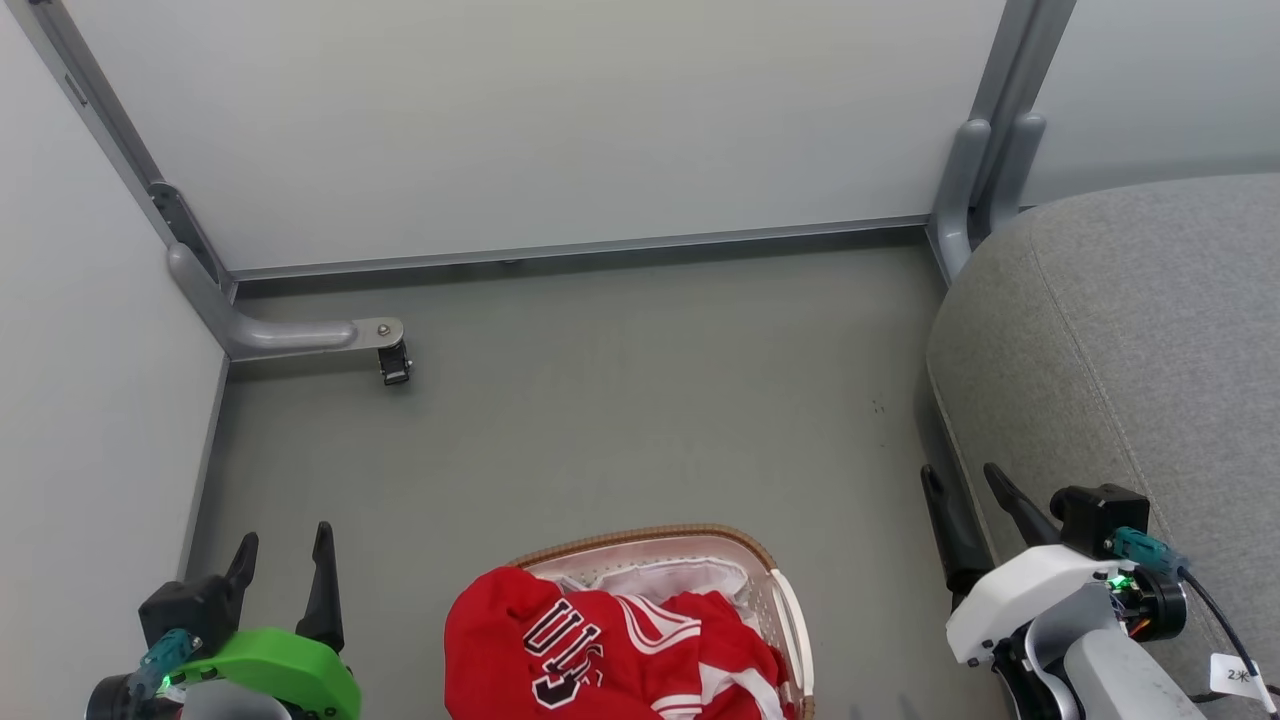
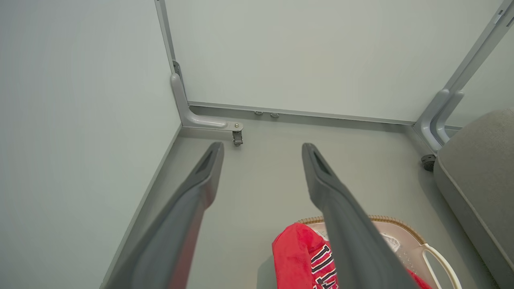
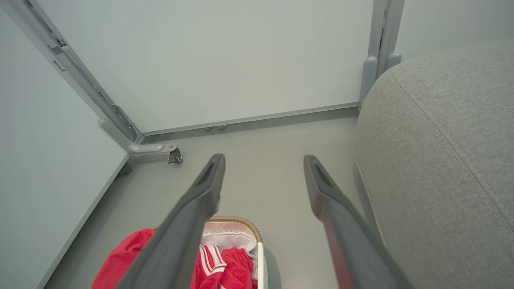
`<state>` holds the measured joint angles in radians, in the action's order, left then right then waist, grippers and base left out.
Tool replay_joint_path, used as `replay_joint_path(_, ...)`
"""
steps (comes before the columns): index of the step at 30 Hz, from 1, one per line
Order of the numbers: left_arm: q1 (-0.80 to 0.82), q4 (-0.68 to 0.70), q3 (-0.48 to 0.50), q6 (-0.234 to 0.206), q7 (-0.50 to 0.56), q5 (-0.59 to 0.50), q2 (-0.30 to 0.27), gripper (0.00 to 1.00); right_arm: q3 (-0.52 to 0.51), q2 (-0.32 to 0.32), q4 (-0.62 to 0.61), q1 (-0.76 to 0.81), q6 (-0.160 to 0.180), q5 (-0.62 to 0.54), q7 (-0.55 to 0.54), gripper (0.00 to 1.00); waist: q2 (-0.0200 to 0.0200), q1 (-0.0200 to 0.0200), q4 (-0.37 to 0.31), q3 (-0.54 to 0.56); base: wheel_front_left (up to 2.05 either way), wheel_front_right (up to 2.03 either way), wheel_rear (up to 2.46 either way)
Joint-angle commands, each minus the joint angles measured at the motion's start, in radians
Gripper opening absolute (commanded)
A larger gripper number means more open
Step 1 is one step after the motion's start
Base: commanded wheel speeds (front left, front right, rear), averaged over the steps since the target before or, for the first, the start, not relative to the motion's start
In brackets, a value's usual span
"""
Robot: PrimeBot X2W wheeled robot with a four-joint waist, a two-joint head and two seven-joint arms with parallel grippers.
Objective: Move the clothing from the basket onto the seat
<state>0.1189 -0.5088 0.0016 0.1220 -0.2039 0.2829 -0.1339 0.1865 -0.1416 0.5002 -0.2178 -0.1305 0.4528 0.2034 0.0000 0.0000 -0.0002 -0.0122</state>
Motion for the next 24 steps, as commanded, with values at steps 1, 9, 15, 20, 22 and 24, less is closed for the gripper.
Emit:
replay_joint_path(1, 0.023, 0.000, 0.004, -0.002, -0.009, -0.032, -0.007, 1.00, 0.000, -0.006, 0.003, -0.020, 0.000, -0.027, 0.010, 1.00, 0.0000, 0.0000, 0.000, 0.001, 0.00, 0.00, 0.00)
replay_joint_path(9, 0.012, -0.004, 0.019, 0.002, -0.025, -0.078, 0.005, 1.00, -0.013, 0.006, 0.024, -0.017, 0.000, -0.091, 0.026, 1.00, 0.0000, 0.0000, -0.001, 0.004, 0.00, 0.00, 0.00)
replay_joint_path(15, -0.005, -0.009, 0.037, 0.006, -0.036, -0.095, 0.017, 1.00, -0.032, 0.017, 0.034, -0.008, 0.000, -0.123, 0.037, 1.00, 0.0000, 0.0000, -0.001, 0.007, 0.00, 0.00, 0.00)
replay_joint_path(20, -0.012, 0.004, 0.053, 0.008, -0.046, -0.112, 0.032, 1.00, -0.060, 0.029, 0.037, -0.005, 0.000, -0.138, 0.045, 1.00, 0.0000, 0.0000, -0.001, 0.006, 0.00, 0.00, 0.00)
replay_joint_path(22, -0.015, 0.006, 0.056, 0.008, -0.048, -0.126, 0.035, 1.00, -0.058, 0.030, 0.039, -0.006, 0.000, -0.148, 0.049, 1.00, 0.0000, 0.0000, -0.001, 0.005, 0.00, 0.00, 0.00)
replay_joint_path(24, -0.016, 0.007, 0.058, 0.009, -0.054, -0.144, 0.037, 1.00, -0.054, 0.030, 0.039, -0.009, 0.000, -0.161, 0.055, 1.00, 0.0000, 0.0000, -0.002, 0.003, 0.00, 0.00, 0.00)
